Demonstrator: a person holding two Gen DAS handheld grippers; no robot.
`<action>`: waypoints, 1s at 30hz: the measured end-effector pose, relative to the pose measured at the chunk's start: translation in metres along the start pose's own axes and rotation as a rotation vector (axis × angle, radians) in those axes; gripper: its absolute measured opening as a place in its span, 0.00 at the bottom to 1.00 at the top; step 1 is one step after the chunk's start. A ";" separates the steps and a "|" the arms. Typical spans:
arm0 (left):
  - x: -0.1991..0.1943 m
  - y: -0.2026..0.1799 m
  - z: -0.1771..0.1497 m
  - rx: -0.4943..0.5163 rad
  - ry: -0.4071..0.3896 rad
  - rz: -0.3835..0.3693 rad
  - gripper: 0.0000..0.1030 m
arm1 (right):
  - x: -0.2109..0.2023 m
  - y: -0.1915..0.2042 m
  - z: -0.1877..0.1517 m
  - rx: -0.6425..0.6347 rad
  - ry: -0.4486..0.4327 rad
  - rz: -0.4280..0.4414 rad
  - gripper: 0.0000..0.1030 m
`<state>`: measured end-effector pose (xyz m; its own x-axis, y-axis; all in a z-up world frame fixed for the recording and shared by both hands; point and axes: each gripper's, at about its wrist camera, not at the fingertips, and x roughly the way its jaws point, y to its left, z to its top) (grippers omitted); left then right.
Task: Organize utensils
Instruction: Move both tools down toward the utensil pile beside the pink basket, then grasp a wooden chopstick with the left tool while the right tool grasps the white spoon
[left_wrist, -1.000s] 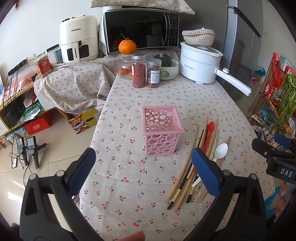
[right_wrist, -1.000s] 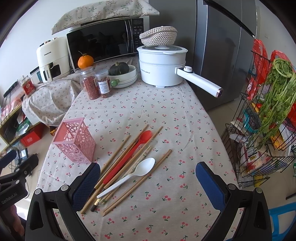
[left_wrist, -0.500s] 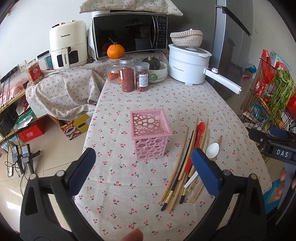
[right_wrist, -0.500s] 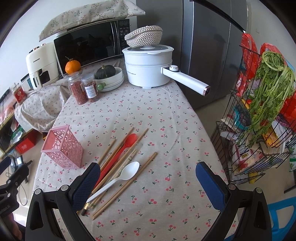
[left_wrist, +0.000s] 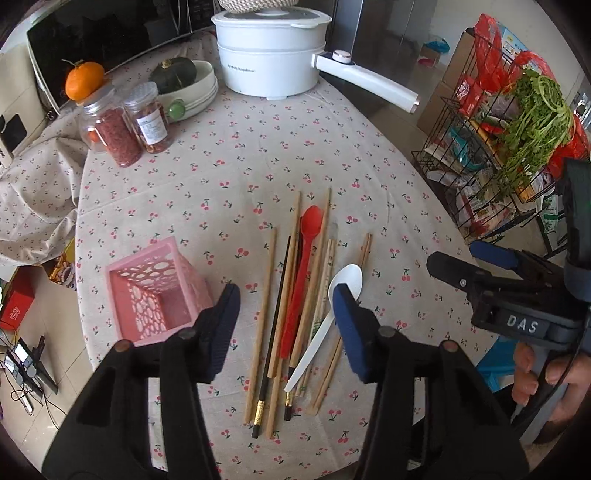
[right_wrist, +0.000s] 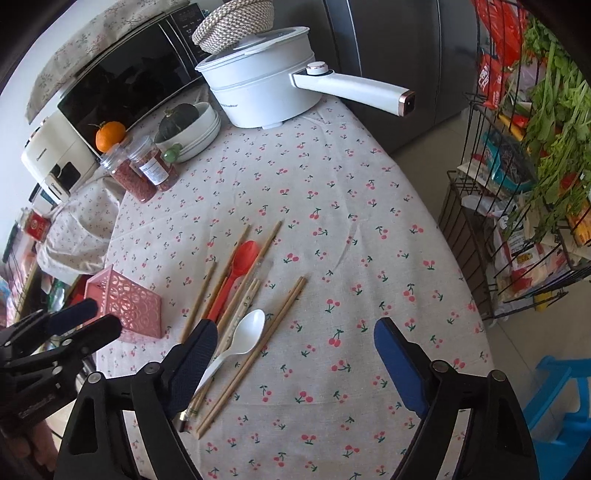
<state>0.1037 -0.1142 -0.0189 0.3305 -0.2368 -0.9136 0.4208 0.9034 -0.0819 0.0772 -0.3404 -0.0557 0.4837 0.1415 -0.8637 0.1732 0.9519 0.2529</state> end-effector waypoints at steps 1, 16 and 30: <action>0.012 -0.002 0.006 0.001 0.037 -0.002 0.40 | 0.002 0.000 0.001 0.001 0.010 0.017 0.81; 0.128 -0.002 0.035 -0.031 0.277 0.155 0.13 | 0.013 -0.009 0.006 -0.041 0.046 0.055 0.70; 0.095 0.008 0.017 -0.068 0.171 0.093 0.07 | 0.047 -0.013 0.009 -0.036 0.126 -0.011 0.70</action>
<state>0.1527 -0.1357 -0.0995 0.2142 -0.0924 -0.9724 0.3352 0.9420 -0.0157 0.1054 -0.3485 -0.0960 0.3701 0.1615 -0.9148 0.1458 0.9625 0.2289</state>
